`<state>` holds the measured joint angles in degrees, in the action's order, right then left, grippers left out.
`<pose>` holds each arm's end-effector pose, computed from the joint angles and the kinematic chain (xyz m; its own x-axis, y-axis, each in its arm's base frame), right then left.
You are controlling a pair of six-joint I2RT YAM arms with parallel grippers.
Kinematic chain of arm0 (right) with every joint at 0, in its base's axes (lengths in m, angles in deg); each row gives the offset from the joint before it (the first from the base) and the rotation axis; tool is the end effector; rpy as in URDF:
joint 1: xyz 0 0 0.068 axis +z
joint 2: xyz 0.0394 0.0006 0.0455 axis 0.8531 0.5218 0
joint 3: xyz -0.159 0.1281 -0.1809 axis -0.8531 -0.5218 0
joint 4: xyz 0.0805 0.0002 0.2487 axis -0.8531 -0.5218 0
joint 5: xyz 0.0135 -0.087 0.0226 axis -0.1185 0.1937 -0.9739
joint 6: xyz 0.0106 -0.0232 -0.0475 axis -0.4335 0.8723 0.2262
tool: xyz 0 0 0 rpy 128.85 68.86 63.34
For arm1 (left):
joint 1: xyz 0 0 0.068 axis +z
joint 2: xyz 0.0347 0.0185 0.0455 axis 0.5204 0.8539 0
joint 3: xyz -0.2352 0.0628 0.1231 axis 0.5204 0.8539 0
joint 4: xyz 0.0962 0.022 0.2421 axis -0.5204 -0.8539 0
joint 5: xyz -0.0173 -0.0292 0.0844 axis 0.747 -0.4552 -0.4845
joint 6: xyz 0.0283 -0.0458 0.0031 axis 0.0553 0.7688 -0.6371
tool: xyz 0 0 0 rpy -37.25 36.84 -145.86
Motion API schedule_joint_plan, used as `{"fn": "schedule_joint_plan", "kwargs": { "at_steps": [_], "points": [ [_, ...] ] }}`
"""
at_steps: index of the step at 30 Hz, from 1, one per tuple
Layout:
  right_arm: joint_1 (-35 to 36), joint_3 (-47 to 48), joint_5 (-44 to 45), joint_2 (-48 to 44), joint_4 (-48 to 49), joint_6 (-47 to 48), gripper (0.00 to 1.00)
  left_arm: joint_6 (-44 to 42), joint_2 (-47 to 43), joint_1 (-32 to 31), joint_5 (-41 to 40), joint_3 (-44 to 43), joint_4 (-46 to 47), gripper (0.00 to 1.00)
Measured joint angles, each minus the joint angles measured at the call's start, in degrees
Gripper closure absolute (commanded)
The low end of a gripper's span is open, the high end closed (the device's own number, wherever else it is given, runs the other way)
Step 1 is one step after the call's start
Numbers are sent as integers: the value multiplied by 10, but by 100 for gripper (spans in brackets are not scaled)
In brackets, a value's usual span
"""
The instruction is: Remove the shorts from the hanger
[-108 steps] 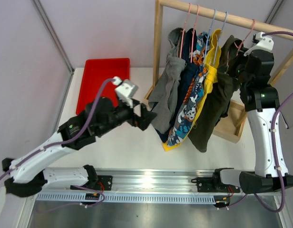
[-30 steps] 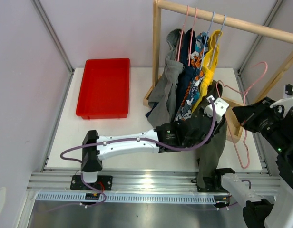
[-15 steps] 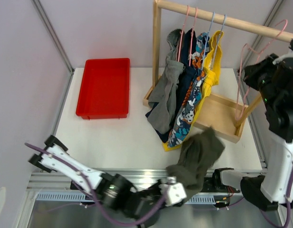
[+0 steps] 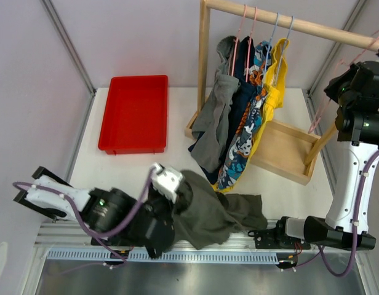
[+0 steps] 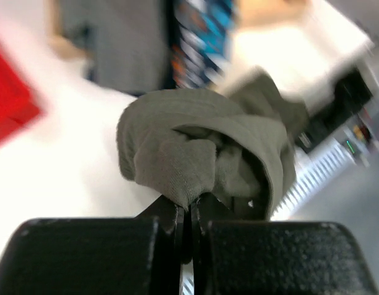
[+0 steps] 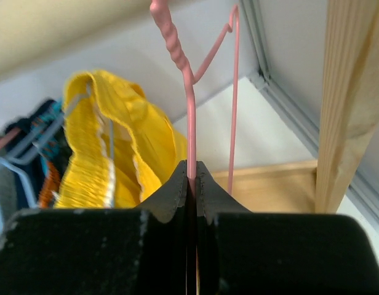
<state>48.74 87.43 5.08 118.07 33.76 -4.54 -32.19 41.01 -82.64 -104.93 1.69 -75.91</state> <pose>0.2167 -0.0437 0.5419 -0.0300 0.3867 -0.9217 0.3758 0.8588 0.3481 -0.0484 -0.1858 0.4129 -0.3462 0.2096 -0.9144 0.6238 0.7794 -0.0575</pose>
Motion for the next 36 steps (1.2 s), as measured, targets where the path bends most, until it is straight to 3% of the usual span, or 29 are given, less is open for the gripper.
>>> {"fn": "schedule_joint_plan", "kwargs": {
  "at_steps": [3,8,13,14,16,17,18,24,28,33,36],
  "points": [
    [-9,-74,-26,-23,19,0,100,-103,-43,85,-23,-7,33,100],
    [-25,-142,-65,-41,77,-1,100,-327,-148,234,-18,4,206,100],
    [-30,-188,-97,-66,122,-4,100,-484,-187,371,5,-22,327,100],
    [-31,-193,-100,-69,126,-5,85,-500,-181,413,15,-31,340,100],
    [-32,-203,-110,-76,131,-10,40,-530,-156,491,50,-56,360,100],
    [-31,-209,-116,-79,124,-10,4,-540,-141,526,67,-66,369,100],
    [-31,-215,-122,-79,113,-11,0,-549,-124,561,89,-75,376,100],
    [-31,-253,-140,-87,61,-2,1,-570,3,730,212,-166,399,100],
    [-31,-273,-144,-125,35,0,1,-577,113,838,277,-274,407,100],
    [-31,-282,-148,-211,13,0,1,-582,245,934,338,-409,434,100],
    [-23,-283,-141,-263,0,0,1,-582,300,971,356,-440,446,100]
  ]
}}
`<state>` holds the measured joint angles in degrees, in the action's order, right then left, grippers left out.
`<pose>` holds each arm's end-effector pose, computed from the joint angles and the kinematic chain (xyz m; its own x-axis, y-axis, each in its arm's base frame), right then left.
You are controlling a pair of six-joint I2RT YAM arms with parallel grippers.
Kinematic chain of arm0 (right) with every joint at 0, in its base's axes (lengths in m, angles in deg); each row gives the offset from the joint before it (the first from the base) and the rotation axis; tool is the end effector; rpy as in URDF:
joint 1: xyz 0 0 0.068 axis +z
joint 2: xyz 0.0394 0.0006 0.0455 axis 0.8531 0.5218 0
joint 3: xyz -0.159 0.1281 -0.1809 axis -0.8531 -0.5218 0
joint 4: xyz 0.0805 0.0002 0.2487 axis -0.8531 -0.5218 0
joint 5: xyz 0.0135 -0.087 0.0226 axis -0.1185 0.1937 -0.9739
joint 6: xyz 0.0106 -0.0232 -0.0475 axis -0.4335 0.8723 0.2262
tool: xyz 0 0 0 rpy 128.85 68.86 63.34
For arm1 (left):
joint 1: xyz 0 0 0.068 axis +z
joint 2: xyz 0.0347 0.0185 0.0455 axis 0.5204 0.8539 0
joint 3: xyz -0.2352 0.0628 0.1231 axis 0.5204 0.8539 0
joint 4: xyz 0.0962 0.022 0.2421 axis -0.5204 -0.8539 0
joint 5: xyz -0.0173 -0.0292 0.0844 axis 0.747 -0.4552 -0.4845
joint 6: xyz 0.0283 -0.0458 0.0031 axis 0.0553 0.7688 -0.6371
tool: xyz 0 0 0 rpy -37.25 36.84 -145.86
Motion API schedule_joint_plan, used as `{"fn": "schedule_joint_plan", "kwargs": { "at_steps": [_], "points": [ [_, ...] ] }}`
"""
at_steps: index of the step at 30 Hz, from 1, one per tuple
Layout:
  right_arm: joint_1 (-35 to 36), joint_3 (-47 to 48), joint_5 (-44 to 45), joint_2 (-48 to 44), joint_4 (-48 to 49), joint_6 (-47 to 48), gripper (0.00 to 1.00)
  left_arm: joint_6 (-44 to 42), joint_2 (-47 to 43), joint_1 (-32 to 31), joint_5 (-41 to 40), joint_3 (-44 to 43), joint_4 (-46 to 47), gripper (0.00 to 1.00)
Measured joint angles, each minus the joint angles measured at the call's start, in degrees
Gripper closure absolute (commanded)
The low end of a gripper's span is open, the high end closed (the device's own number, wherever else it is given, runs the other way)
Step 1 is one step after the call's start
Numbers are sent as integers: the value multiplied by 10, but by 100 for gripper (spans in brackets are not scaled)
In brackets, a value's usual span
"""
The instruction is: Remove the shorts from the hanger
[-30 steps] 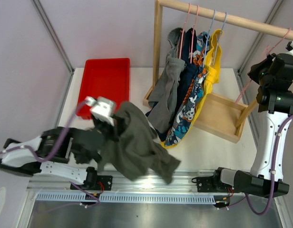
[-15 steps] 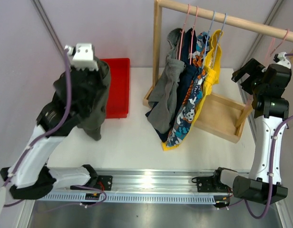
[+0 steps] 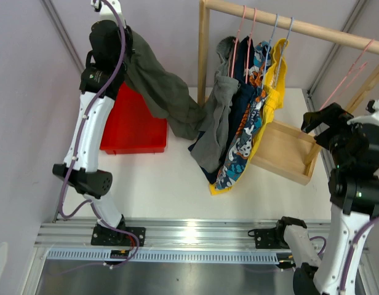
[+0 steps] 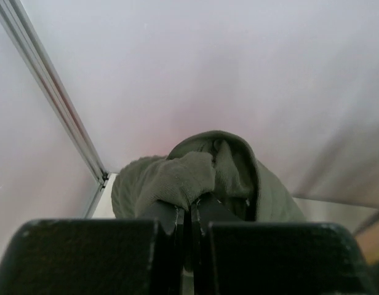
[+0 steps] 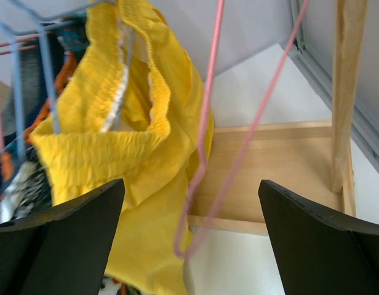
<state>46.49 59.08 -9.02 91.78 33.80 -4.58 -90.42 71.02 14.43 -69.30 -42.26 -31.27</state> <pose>0.1197 -0.0230 0.4751 -0.1349 0.4188 -0.8980 0.2069 0.8982 0.3878 0.3345 -0.0855 0.5545 0.0153 0.0024 -0.9999 -0.1585 0.9874 -0.0001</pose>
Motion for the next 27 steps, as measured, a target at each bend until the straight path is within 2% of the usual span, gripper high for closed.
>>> {"fn": "schedule_joint_plan", "kwargs": {
  "at_steps": [5,9,15,22,27],
  "points": [
    [10,28,11,-43,-19,0,1,0,91,31,10,-37,5,100],
    [10,56,16,-42,-26,-5,0,1,116,34,7,-31,-1,100],
    [10,80,19,-41,-32,-11,1,10,39,48,-8,84,48,100],
    [10,77,10,-40,-30,-24,1,24,21,83,-1,-15,56,100],
    [10,75,1,-38,-30,-28,1,30,-4,94,-1,-28,74,100]
  ]
}}
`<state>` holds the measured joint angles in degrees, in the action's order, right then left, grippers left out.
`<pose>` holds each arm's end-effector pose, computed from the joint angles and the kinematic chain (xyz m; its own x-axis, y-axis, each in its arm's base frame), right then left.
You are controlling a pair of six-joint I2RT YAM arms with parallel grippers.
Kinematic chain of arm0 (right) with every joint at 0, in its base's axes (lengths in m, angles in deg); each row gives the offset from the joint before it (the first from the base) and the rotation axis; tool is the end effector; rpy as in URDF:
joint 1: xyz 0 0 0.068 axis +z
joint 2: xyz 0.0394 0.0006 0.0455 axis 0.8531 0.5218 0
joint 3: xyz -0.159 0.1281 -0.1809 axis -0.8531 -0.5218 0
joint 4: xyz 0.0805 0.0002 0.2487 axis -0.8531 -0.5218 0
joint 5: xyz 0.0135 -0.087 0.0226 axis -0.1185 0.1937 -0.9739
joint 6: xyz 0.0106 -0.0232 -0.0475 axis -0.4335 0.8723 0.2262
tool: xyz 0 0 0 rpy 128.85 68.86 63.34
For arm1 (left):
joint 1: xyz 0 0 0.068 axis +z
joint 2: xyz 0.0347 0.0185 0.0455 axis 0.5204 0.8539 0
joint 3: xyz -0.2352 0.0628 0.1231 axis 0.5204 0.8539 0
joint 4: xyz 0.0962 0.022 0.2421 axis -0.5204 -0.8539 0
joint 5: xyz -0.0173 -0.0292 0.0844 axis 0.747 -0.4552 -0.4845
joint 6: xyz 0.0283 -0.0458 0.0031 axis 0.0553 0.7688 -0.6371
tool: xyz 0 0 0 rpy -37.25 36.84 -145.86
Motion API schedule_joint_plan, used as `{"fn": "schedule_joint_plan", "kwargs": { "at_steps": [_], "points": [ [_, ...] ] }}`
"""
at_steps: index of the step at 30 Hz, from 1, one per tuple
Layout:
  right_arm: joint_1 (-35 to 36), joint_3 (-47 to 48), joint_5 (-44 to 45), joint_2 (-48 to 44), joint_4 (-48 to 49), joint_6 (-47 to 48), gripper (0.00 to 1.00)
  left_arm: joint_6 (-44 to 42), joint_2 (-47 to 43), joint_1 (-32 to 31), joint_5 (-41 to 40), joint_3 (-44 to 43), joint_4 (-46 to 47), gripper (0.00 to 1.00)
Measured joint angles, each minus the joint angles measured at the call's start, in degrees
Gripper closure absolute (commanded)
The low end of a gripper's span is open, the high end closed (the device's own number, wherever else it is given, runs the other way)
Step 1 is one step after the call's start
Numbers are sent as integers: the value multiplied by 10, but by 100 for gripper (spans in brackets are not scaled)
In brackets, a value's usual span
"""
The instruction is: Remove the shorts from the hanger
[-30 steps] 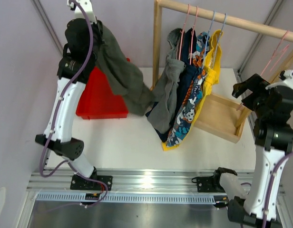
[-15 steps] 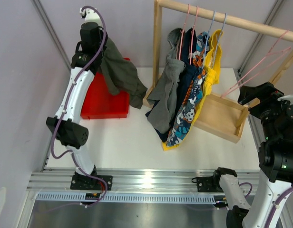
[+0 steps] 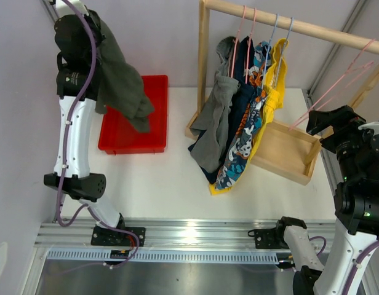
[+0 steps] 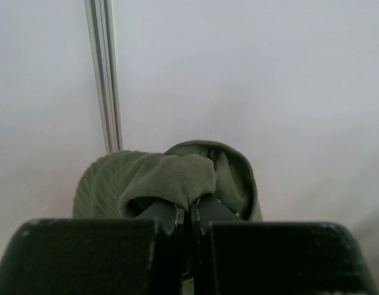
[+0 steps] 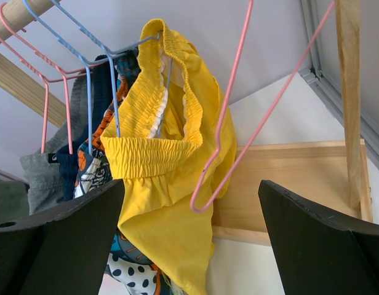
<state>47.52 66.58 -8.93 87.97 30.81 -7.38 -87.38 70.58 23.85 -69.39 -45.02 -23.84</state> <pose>0.0705 -0.0112 0.5084 -0.0053 0.4350 -0.9004 0.1373 0.8922 0.4302 0.3297 -0.0276 0.5840 0.2136 -0.0694 -0.9745 -0.3010 0.9443 -0.1332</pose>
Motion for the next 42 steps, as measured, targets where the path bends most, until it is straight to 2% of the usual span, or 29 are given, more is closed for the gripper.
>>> {"fn": "schedule_joint_plan", "kwargs": {
  "at_steps": [3,8,12,15,16,17,18,23,26,32,35,38,42],
  "points": [
    [0,-2,-1,0,-1,0,1,5,-15,0,1,40,21,100],
    [0,-2,-2,-1,0,0,1,21,-14,0,24,158,39,100],
    [0,-1,-10,-1,0,-3,1,40,27,0,52,238,28,95],
    [0,-1,-21,-1,2,-11,1,54,50,0,77,270,16,85],
    [0,-1,-27,-1,4,-14,1,57,55,0,86,275,10,43],
    [0,-2,-33,-1,8,-17,1,59,57,0,91,277,5,10],
    [0,-2,-41,-1,13,-20,1,65,60,0,98,277,1,1],
    [0,2,-108,3,42,-24,1,103,95,0,85,182,-68,1],
    [0,30,-149,21,50,-21,1,123,89,-2,78,172,-89,1],
    [1,137,-209,101,86,-17,4,141,-21,-16,83,329,-101,1],
    [14,153,-221,142,112,-17,7,145,-102,-33,91,424,-89,1],
    [62,160,-198,198,115,-8,11,145,-188,-50,100,512,-77,1],
    [114,163,-154,279,114,13,16,145,-254,-58,101,562,-75,1]
  ]
}}
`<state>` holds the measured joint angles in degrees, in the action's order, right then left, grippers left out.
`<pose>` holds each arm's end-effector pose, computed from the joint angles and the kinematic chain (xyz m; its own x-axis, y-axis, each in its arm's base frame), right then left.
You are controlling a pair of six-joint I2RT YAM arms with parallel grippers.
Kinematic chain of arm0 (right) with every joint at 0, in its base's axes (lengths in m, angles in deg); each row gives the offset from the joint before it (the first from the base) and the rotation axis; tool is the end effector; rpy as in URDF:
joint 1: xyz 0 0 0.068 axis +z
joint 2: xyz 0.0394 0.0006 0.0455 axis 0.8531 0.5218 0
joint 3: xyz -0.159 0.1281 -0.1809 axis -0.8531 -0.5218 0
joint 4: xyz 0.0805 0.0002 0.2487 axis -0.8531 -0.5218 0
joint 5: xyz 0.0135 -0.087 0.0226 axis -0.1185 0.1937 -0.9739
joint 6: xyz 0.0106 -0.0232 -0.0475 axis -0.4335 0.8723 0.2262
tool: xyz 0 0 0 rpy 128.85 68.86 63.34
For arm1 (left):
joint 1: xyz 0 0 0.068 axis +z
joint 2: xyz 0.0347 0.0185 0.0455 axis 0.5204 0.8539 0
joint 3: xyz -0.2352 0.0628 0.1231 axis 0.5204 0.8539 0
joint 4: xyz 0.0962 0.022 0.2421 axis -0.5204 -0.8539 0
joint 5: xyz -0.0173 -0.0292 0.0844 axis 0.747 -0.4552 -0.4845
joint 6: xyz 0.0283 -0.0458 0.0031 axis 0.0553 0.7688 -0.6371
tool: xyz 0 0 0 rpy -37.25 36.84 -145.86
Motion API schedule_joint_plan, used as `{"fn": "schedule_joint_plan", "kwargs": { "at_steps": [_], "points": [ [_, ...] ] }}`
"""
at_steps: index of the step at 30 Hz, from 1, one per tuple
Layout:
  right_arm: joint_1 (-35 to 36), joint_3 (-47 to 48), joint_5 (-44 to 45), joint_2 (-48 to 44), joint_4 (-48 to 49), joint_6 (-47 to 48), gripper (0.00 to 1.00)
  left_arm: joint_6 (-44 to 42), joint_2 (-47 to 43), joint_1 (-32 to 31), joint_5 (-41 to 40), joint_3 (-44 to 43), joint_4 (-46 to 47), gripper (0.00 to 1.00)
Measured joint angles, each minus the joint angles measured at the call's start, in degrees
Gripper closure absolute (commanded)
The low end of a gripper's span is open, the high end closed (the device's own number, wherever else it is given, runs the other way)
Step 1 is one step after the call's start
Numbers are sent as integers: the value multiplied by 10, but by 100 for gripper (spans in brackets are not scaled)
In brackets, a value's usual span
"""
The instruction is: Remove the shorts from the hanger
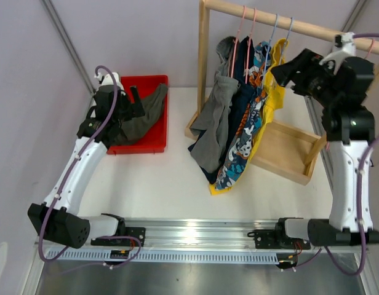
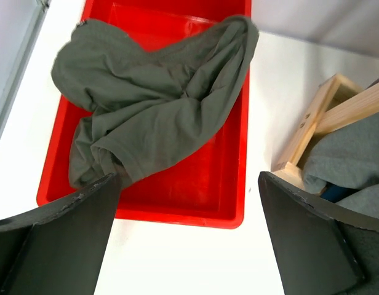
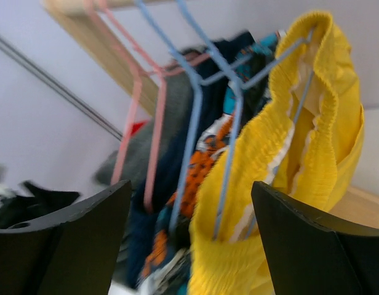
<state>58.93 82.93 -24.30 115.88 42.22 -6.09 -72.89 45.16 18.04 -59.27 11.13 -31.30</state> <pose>0.2188 0.0133 0.5441 -0.1987 0.3822 -0.9025 -0.2812 0.8599 0.4260 0.2748 -0.0549 0.3930 -0.4106 -0.1932 -0.8911 -0.1458 0.9786 -0.1450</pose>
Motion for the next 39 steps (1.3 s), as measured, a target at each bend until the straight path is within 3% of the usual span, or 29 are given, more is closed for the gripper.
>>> {"fn": "schedule_joint_plan", "kwargs": {
  "at_steps": [8,14,16,18,19,20,23,31,35,39],
  "points": [
    [17,-39,74,76,0,21,23,-6,-34,-1,-1,23,25,1],
    [23,-61,101,76,45,23,42,-6,-34,-1,0,28,28,1],
    [31,-69,110,78,61,22,43,-6,-34,-1,0,29,28,1],
    [42,-71,117,85,75,22,54,-6,-35,-1,0,30,28,1],
    [47,-71,121,91,83,22,62,-6,-35,-1,0,30,28,1],
    [52,-71,123,96,93,24,77,-6,-35,-1,0,30,28,1],
    [68,-71,130,104,118,19,100,-6,-35,-1,0,30,28,1],
    [78,-71,160,97,112,29,100,-27,-43,-19,9,36,41,1],
    [78,-65,184,71,77,37,100,-61,-63,-107,6,33,57,1],
    [78,-29,208,41,31,47,100,-97,-52,-229,-4,-35,52,1]
  ]
}}
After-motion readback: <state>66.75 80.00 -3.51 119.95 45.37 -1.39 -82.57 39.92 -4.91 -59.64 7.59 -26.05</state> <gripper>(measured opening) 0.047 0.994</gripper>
